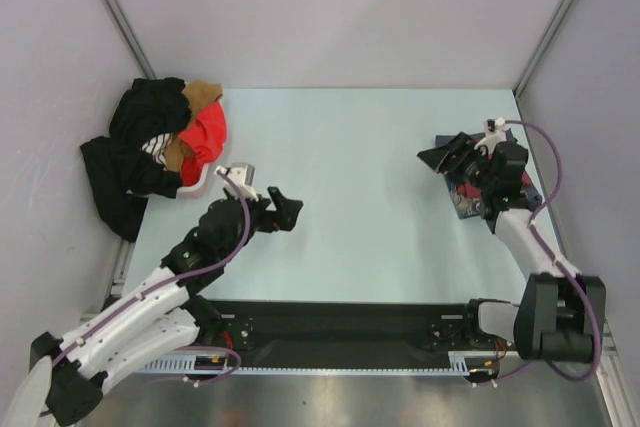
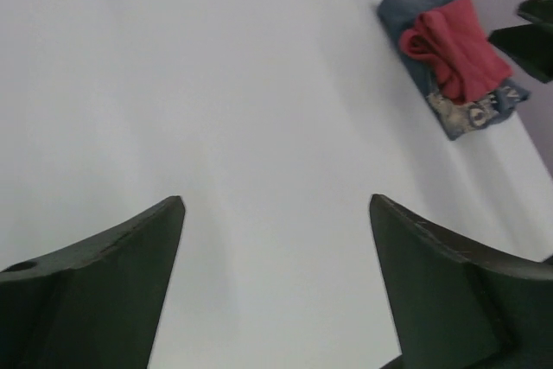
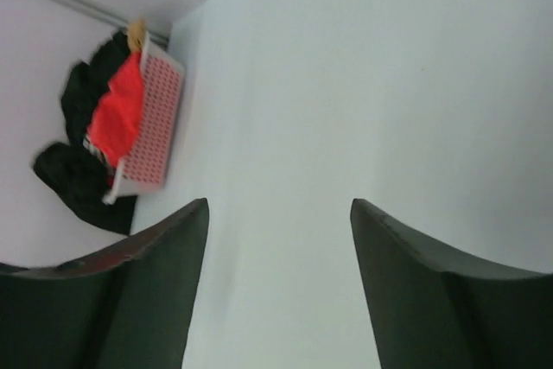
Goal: Fold and stack the tank tops
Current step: Neatly place the folded tank top to the corner
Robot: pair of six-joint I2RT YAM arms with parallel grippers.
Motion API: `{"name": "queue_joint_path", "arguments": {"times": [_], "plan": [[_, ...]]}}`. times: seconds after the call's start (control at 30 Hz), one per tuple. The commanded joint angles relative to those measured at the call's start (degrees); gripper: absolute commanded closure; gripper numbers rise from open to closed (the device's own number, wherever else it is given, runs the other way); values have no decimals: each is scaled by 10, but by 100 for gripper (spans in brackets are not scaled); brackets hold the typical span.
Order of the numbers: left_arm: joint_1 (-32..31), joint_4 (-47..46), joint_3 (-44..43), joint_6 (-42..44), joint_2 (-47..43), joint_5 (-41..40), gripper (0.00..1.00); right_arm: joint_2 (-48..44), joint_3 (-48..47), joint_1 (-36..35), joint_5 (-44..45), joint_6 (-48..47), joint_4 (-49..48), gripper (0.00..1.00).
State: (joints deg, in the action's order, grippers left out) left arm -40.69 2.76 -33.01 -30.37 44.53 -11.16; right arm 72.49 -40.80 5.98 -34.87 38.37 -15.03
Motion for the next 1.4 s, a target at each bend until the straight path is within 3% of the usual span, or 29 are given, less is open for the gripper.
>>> {"name": "queue_joint_path", "arguments": {"times": [0.0,0.07,0.17,0.27,0.37,0.47,0.53,0.73,1.37], "plan": [[3,46,43,42,-70,-67,2,-77,16,-55,106,-87,87,26],[3,53,55,52,-94,-69,0,-115,26,-115,140,-102,126,26],[3,65,82,67,-142,-81,0,-180,78,-199,262,-100,125,27],[3,61,117,82,-186,-79,0,-260,148,-284,365,-108,70,18],[3,65,144,91,-226,-76,0,-311,205,-329,384,-144,73,12],[3,70,165,92,-259,-56,0,-335,234,-337,380,-150,98,13],[3,50,188,95,-279,-23,0,-350,237,-337,354,-158,97,0],[3,44,194,98,-290,-12,0,-352,271,-338,274,-144,28,0],[3,41,195,95,-283,-9,0,-362,269,-338,310,-135,42,0]]}}
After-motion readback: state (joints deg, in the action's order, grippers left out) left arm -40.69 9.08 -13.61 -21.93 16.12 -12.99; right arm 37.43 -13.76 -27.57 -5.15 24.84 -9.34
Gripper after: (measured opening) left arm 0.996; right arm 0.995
